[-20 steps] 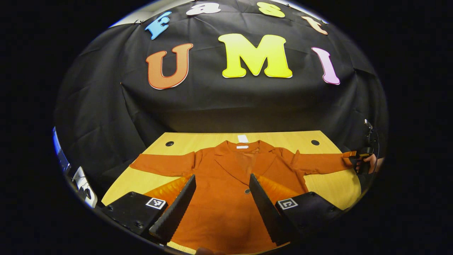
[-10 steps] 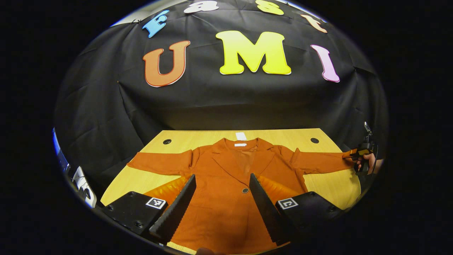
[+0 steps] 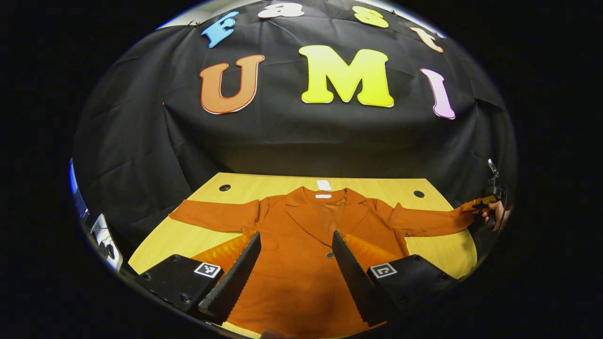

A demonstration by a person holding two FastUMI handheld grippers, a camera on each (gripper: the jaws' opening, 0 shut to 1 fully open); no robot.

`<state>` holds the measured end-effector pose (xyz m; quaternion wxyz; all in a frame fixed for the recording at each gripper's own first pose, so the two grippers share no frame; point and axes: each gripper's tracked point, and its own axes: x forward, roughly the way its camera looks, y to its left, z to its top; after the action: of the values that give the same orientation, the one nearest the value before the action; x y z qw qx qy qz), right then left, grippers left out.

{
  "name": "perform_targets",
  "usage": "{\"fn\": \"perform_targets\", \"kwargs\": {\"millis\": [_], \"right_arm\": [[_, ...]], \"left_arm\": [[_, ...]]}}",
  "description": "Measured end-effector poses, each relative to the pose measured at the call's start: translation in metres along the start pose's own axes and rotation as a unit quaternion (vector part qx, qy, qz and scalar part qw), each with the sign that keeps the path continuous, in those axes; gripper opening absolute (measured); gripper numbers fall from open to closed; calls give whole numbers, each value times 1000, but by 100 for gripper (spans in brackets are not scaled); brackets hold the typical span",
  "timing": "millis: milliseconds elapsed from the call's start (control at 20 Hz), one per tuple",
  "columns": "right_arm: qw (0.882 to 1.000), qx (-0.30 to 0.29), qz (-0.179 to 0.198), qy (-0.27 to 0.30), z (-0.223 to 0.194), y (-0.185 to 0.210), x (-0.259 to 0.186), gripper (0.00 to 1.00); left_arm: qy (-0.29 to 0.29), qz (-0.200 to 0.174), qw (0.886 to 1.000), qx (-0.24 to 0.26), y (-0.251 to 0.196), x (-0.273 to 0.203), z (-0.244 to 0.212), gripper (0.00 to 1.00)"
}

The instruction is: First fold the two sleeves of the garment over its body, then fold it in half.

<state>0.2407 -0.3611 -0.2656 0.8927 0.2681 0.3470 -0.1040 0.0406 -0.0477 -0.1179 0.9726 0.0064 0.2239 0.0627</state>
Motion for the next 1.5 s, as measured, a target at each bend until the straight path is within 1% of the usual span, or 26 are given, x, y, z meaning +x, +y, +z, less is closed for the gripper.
{"fn": "perform_targets", "kwargs": {"millis": [150, 400, 600, 750, 900, 1000, 1150, 1300, 1500], "right_arm": [[999, -21, 22, -26, 18, 56, -40, 4], [996, -42, 45, -58, 31, 167, -102, 4], [992, -78, 78, -62, 19, 283, -136, 4], [985, -118, 115, -54, -14, 377, -146, 4], [976, -160, 145, -25, -69, 465, -137, 4], [971, -179, 157, 1, -111, 507, -121, 4], [966, -187, 170, 47, -183, 560, -84, 4], [962, -197, 168, 86, -244, 595, -41, 4], [957, -218, 147, 120, -301, 615, 12, 4]], "left_arm": [[-15, -9, 1000, -12, 18, 1, 2, 99], [-62, -31, 998, -11, 64, 2, 16, 99], [-102, -40, 994, -23, 112, -3, 29, 99], [-121, -37, 991, -38, 151, -10, 37, 99], [-131, -17, 989, -60, 195, -21, 37, 99], [-134, -6, 988, -81, 222, -30, 40, 99], [-142, 19, 985, -92, 258, -46, 37, 98], [-138, 42, 985, -90, 285, -60, 23, 98], [-120, 69, 984, -110, 311, -72, -1, 98]]}}
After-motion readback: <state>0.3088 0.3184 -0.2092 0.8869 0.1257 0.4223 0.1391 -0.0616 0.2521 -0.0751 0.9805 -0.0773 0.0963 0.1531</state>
